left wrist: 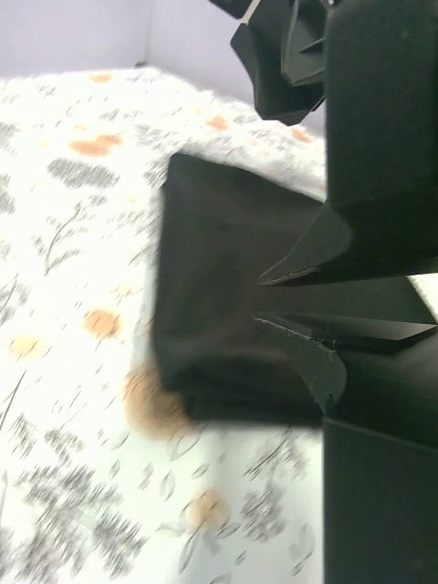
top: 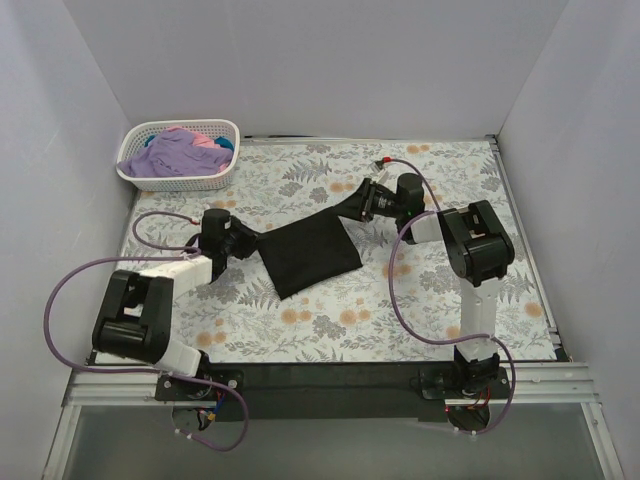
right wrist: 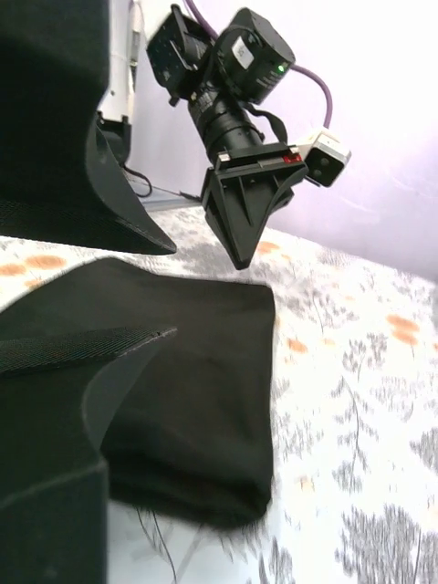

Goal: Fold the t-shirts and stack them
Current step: Fold the tshirt, then neatly place the folded tshirt to the corner

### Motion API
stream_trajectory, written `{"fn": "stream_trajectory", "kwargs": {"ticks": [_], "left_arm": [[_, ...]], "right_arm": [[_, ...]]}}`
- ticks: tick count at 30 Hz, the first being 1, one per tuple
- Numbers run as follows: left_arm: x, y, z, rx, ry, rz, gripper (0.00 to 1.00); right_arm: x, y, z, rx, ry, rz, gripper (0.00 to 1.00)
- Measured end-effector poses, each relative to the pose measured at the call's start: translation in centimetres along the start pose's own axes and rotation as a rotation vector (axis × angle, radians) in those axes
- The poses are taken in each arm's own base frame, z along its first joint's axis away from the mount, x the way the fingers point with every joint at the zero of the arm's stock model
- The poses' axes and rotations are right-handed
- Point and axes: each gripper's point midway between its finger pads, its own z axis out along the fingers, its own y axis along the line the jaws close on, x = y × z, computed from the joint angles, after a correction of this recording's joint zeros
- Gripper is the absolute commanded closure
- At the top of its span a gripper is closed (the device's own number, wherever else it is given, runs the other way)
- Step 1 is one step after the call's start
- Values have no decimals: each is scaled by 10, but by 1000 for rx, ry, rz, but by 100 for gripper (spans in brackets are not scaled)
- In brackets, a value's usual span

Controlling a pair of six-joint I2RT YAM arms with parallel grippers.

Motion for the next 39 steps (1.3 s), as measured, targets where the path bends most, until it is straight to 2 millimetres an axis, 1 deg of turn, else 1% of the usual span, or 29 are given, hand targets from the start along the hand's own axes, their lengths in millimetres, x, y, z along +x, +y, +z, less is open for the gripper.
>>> {"fn": "stream_trajectory", "kwargs": {"ticks": [3, 7, 9, 10, 13, 16, 18, 19, 21, 22, 23, 25, 27, 29, 30, 31, 32, 33, 34, 35, 38, 39], "left_arm": [[-2, 18, 18, -59, 8, -18, 84], [4, 44, 30, -133, 29, -40, 84], [2, 44, 32, -133, 29, -49, 84], [0, 42, 32, -134, 25, -49, 84], [-2, 43, 30, -148, 18, -42, 81], [-9, 38, 19, -164, -3, -8, 74], [-20, 26, 9, -159, -35, 27, 67], [-28, 17, 3, -150, -55, 48, 57], [-41, -4, -10, -126, -90, 96, 49], [-44, -11, -15, -121, -98, 112, 42], [-45, -14, -19, -121, -100, 125, 39], [-35, -14, -26, -137, -79, 163, 32], [-16, -6, -30, -174, -22, 198, 32], [6, 7, -33, -216, 39, 229, 32], [17, 14, -36, -238, 69, 241, 32], [26, 21, -38, -258, 95, 253, 35], [34, 26, -40, -275, 118, 262, 42], [40, 31, -42, -289, 135, 264, 44], [44, 34, -43, -300, 146, 268, 46], [47, 38, -45, -313, 157, 267, 47], [51, 46, -46, -340, 169, 256, 49], [52, 48, -46, -348, 173, 252, 50]], "right_arm": [[-3, -27, 12, 34, 3, 36, 57], [10, -68, 18, 116, 28, 108, 57], [19, -83, 16, 162, 48, 130, 57], [21, -86, 15, 172, 55, 133, 57], [18, -84, 12, 202, 67, 75, 55], [15, -79, 4, 260, 84, 10, 53], [9, -69, -5, 300, 91, -50, 51], [6, -62, -10, 321, 95, -86, 50], [-1, -48, -22, 374, 93, -163, 48], [-3, -40, -30, 401, 93, -202, 45], [-4, -32, -39, 430, 89, -240, 44], [-3, -21, -59, 500, 82, -300, 39], [6, -15, -84, 577, 77, -345, 36], [21, -13, -109, 656, 88, -363, 34], [29, -13, -121, 695, 91, -372, 33], [37, -14, -133, 731, 97, -374, 31], [44, -14, -144, 763, 101, -378, 29], [51, -14, -155, 795, 104, -382, 25], [56, -12, -164, 820, 103, -391, 16], [60, -9, -174, 843, 99, -401, 13], [66, 3, -193, 875, 74, -440, 6], [66, 8, -197, 876, 61, -452, 6]]}}
